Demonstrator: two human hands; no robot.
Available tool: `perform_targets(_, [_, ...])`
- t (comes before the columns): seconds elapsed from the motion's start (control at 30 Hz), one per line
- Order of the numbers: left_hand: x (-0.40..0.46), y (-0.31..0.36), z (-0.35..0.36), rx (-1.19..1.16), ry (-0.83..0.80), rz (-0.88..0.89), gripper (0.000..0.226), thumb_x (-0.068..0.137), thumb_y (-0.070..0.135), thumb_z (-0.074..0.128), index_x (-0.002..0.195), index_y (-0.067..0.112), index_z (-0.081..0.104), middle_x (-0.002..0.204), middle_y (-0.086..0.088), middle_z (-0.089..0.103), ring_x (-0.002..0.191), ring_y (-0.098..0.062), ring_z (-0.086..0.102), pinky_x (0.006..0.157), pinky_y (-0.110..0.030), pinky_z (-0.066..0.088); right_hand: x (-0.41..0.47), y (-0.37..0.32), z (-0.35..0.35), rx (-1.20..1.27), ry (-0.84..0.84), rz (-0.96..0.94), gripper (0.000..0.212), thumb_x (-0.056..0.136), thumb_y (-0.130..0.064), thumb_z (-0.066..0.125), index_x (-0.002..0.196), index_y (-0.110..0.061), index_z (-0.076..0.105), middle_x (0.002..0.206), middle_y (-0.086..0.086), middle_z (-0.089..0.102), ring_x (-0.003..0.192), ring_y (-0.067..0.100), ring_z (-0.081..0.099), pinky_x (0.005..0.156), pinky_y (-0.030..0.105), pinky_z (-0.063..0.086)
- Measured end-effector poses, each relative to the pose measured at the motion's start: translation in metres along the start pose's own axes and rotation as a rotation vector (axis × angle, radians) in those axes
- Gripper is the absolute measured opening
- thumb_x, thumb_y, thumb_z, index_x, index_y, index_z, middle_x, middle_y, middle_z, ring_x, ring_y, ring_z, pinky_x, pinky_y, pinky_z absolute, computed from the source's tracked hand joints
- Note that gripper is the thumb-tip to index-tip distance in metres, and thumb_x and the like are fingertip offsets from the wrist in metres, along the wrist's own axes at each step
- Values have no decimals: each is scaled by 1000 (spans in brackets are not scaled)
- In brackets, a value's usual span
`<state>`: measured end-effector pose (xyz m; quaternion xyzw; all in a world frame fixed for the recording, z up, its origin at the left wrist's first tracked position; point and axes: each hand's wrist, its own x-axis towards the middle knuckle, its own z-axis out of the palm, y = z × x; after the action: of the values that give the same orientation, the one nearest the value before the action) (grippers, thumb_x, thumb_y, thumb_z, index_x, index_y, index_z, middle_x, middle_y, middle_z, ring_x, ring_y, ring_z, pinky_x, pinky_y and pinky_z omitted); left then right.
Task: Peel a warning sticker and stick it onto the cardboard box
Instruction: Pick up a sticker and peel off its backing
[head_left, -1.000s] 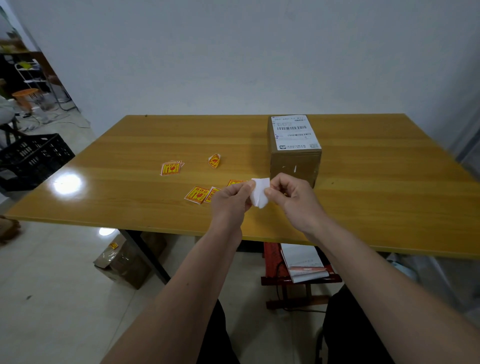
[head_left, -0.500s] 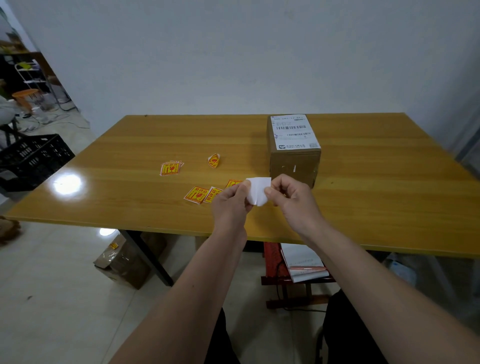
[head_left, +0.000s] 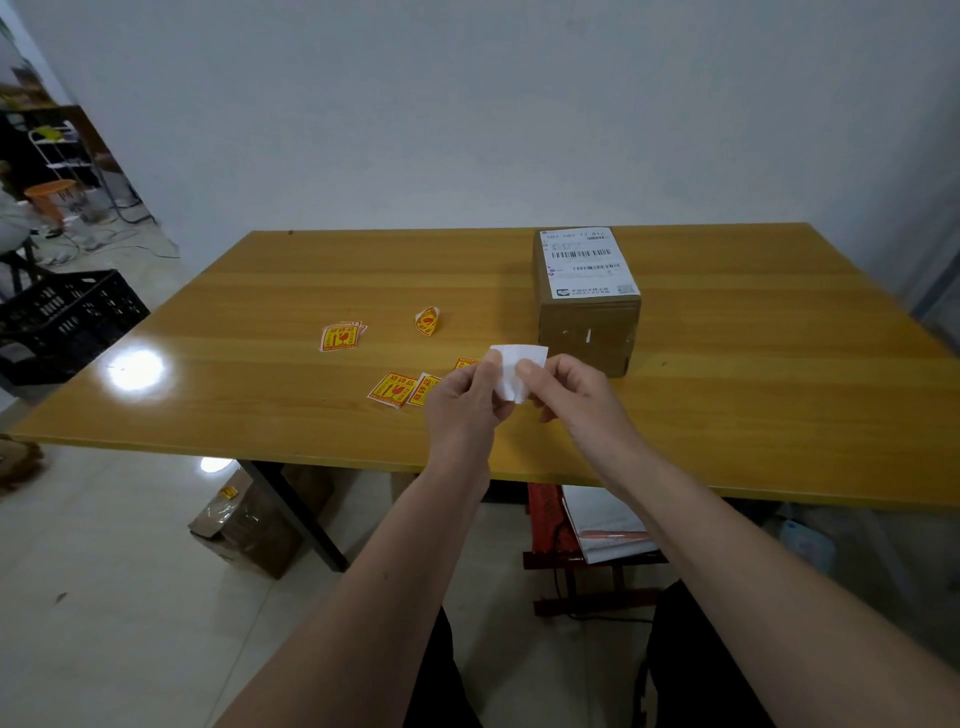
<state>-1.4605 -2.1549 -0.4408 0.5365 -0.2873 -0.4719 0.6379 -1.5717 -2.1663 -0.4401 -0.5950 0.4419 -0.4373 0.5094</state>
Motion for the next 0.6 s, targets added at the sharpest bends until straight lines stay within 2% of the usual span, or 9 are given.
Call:
perform_targets(0.07, [-2,-1,0,17,-20,-2,27,91,27,59,73,9,66,81,-12,66,77,-18,61,72,-29,55,1,1,1,-19,25,-6,45,82,-31,68,87,12,56,75,9,48,69,18,44,64,30,39])
perform_targets(0.17, [-1,1,-4,-58,-46,-94,23,88,27,63,71,11,65,69,-4,64,68,-13,58,64,-24,53,3,2,0,-19,54,-15,25,80,-17,71,82,7,64,74,11,52,68,17,44,63,30,38])
perform_targets(0.27, [1,4,-12,-204,-126,-273,15,83,26,69,86,12,69,79,-3,68,73,-14,60,60,-21,54,4,6,-5,67,53,22,20,79,-14,71,77,5,64,78,14,55,71,21,46,66,29,39])
perform_targets(0.4, [-1,6,-19,-355,-280,-457,18,83,23,64,99,13,66,86,-4,73,81,-15,67,74,-25,57,4,9,-7,137,41,62,17,79,-13,71,68,-5,61,68,11,53,63,14,47,62,23,41])
perform_targets(0.47, [-2,7,-22,-415,-359,-490,29,78,21,63,104,10,65,92,-7,70,86,-17,66,79,-30,57,4,9,-7,151,47,63,18,80,-12,71,66,-9,60,63,4,53,60,11,47,60,21,42])
perform_targets(0.6, [-2,2,-25,-491,-449,-521,40,73,27,62,108,6,66,105,-10,66,99,-21,62,88,-33,54,5,5,-4,176,43,43,15,80,-10,70,66,-11,63,62,3,58,60,12,52,61,22,47])
